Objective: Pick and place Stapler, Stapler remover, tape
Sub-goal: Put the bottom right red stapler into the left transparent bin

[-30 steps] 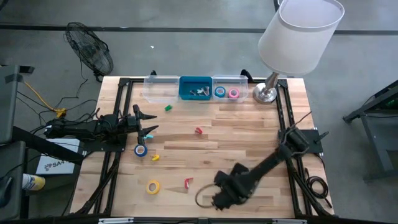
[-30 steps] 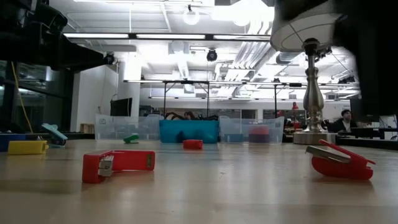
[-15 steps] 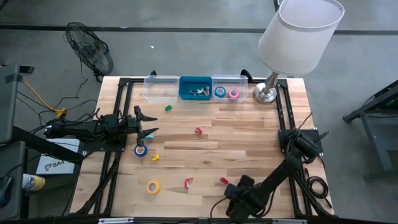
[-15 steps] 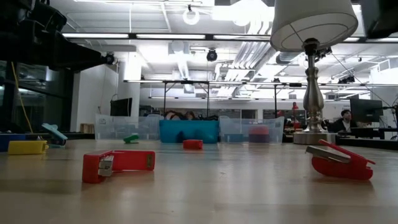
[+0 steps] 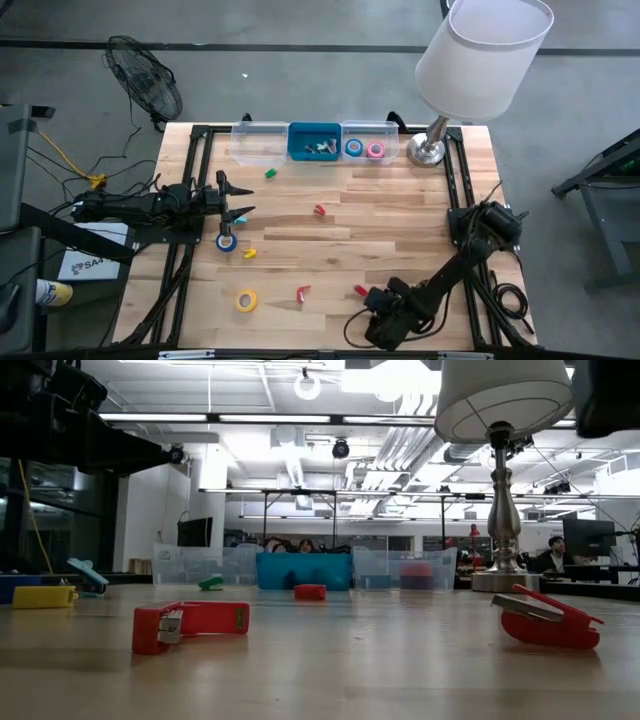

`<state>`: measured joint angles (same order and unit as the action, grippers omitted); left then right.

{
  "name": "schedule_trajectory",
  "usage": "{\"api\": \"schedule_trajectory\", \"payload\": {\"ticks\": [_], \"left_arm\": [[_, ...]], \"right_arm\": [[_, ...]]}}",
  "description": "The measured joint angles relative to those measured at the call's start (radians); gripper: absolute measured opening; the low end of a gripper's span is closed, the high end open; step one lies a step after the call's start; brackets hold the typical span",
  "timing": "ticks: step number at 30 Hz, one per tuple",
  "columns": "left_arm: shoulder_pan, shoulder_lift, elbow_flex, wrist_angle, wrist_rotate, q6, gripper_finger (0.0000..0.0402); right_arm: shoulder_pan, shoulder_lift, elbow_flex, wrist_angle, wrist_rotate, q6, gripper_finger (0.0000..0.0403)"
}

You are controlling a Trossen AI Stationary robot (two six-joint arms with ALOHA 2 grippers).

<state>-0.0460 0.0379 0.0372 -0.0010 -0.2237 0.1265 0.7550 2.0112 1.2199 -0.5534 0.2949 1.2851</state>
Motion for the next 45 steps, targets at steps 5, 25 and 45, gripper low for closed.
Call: {"api": "schedule_trajectory", "payload": {"ticks": [5,25,45], "left_arm": [[0.0,0.0,0.0,-0.001,-0.001,0.014,0.0205],[0.0,0.0,-0.001,0.0,-0.004,0.034,0.0205],[0.0,0.0,-0.002,0.0,-0.004,0.034,0.0205]], "right_arm": [[-0.048,-0.004,-0.003,-0.017,-0.004,-0.082,0.0208],[-0.138,-0.005,-0.004,-0.081,-0.022,-0.251,0.0208],[-0.142,-0.005,-0.007,-0.047,-0.011,-0.237,0.0144]]}}
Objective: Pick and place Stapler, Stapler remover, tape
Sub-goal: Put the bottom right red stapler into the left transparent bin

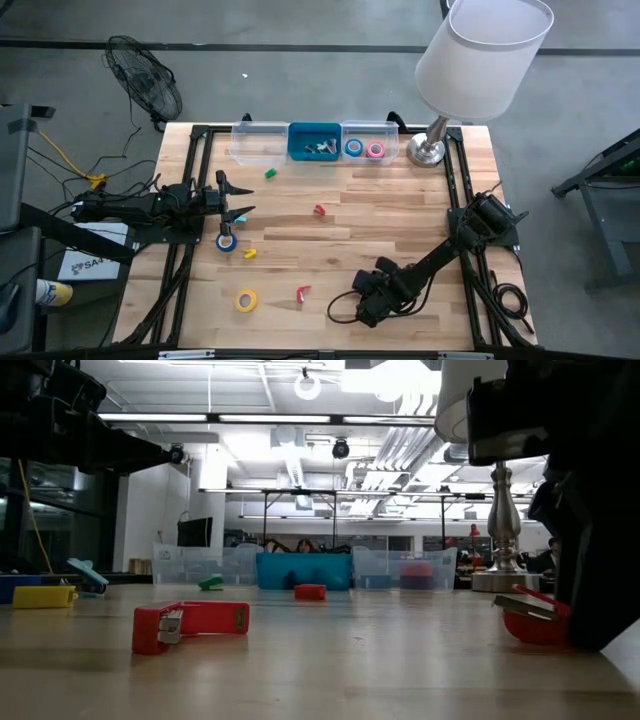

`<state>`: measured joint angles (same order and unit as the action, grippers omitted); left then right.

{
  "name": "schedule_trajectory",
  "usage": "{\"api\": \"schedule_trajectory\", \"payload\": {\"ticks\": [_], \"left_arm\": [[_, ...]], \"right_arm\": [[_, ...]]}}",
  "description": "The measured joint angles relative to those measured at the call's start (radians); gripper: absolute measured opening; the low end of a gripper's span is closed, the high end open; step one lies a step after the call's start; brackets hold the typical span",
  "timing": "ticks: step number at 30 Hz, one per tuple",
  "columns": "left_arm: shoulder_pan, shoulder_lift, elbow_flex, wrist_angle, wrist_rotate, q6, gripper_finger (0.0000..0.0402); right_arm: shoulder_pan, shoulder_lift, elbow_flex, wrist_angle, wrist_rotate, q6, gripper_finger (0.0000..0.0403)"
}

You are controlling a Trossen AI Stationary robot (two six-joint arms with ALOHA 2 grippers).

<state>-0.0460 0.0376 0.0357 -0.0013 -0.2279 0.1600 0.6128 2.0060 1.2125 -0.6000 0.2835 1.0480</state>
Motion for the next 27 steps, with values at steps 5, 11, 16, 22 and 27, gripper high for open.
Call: {"api": "schedule_trajectory", "payload": {"ticks": [5,11,16,22,27], "left_arm": [[0.0,0.0,0.0,0.0,0.0,0.0,0.0205],[0.0,0.0,0.0,0.0,0.0,0.0,0.0205],[0.0,0.0,0.0,0.0,0.0,-0.001,0.0205],[0.0,0.0,0.0,0.002,0.006,-0.008,0.0205],[0.0,0.0,-0.003,0.019,0.013,-0.011,0.0205]], "right_arm": [[0.0,0.0,0.0,0.007,0.004,-0.054,0.0137],[-0.002,-0.003,-0.001,0.011,-0.007,-0.111,0.0131],[-0.003,-0.018,-0.001,0.004,-0.026,-0.141,0.0098],[-0.005,-0.046,-0.003,-0.011,-0.031,-0.176,0.0055],[-0.032,-0.08,-0.007,-0.029,-0.067,-0.203,0.0055]]}}
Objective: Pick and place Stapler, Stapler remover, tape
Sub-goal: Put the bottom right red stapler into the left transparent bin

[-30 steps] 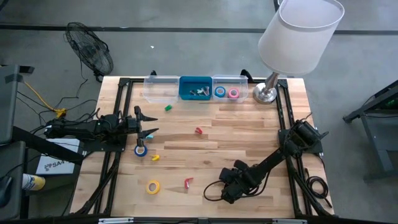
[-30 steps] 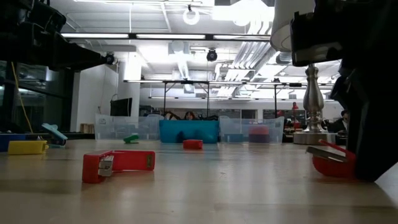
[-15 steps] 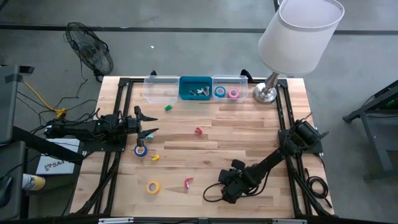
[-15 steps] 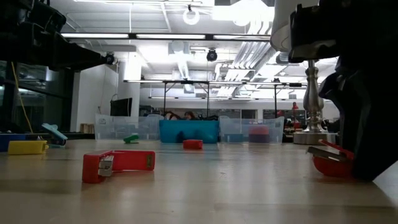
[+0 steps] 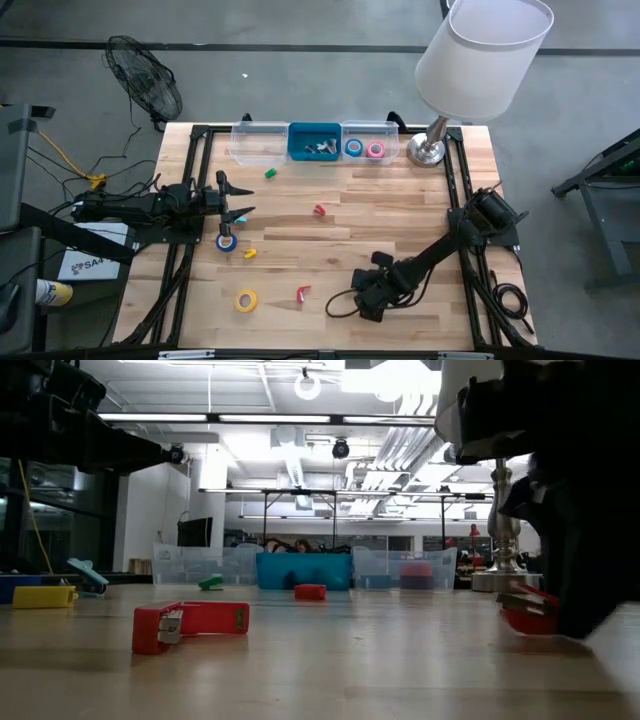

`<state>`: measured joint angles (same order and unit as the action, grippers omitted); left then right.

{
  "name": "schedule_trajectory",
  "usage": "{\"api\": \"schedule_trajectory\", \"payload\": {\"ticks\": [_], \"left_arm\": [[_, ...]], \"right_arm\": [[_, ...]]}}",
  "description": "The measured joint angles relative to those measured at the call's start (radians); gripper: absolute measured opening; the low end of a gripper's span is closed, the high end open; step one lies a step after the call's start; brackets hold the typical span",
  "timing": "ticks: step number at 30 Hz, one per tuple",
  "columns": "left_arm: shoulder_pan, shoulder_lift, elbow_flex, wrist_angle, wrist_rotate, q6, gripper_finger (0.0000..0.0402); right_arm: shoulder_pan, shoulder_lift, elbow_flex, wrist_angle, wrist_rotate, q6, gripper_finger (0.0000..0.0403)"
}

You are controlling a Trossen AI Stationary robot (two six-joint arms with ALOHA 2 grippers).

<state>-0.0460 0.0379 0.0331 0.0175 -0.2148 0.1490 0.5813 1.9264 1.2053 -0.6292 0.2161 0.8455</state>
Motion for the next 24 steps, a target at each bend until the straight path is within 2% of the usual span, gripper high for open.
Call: {"api": "schedule_trajectory", "payload": {"ticks": [5,11,18,24], "left_arm": [[0.0,-0.001,-0.002,0.109,0.06,0.001,0.0205],[0.0,0.004,-0.001,0.19,0.066,0.0,0.0205],[0.0,0.037,0.02,0.278,0.058,-0.015,0.0205],[0.0,0.121,0.067,0.368,0.048,-0.038,0.0205]], "right_arm": [[-0.058,-0.062,0.003,0.014,-0.011,-0.044,0.0055],[-0.182,-0.152,0.003,0.126,-0.029,-0.155,0.0055],[-0.329,-0.22,0.005,0.36,-0.031,-0.289,0.0055],[-0.417,-0.23,0.006,0.588,-0.029,-0.398,0.0055]]}}
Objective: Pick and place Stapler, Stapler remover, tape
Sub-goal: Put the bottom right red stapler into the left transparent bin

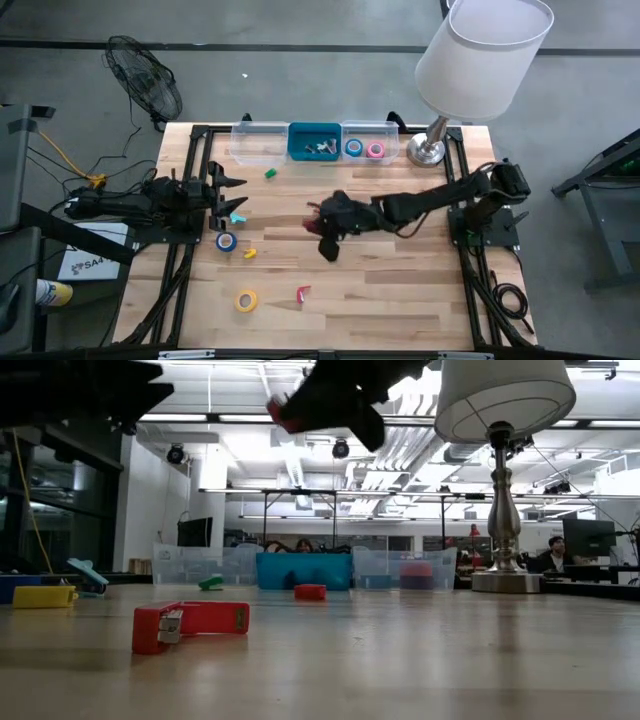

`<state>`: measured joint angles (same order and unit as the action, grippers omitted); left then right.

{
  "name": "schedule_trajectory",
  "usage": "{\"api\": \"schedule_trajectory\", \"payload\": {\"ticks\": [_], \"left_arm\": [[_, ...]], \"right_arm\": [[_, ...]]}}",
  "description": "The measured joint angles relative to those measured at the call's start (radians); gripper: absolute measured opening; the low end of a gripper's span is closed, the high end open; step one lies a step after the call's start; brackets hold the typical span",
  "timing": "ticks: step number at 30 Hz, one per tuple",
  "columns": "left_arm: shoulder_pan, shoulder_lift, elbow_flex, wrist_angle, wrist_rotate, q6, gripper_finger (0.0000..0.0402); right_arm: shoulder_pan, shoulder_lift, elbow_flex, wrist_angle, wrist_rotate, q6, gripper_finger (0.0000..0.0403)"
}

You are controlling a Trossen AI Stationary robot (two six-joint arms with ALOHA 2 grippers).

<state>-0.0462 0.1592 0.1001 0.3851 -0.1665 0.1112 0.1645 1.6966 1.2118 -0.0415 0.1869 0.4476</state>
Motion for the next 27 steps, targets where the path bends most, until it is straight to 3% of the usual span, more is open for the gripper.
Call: {"api": "schedule_trajectory", "payload": {"ticks": [9,18,27], "left_arm": [[0.0,0.214,0.106,0.039,-0.001,-0.178,0.0205],[0.0,0.492,0.278,0.139,0.014,-0.143,0.0205],[0.0,0.65,0.388,0.144,0.012,-0.142,0.0205]], "right_arm": [[-0.091,0.0,0.069,0.104,-0.012,-0.2,0.0055],[-0.147,-0.001,0.146,0.13,-0.077,-0.336,0.0055],[-0.159,-0.001,0.21,0.128,-0.137,-0.442,0.0058]]}}
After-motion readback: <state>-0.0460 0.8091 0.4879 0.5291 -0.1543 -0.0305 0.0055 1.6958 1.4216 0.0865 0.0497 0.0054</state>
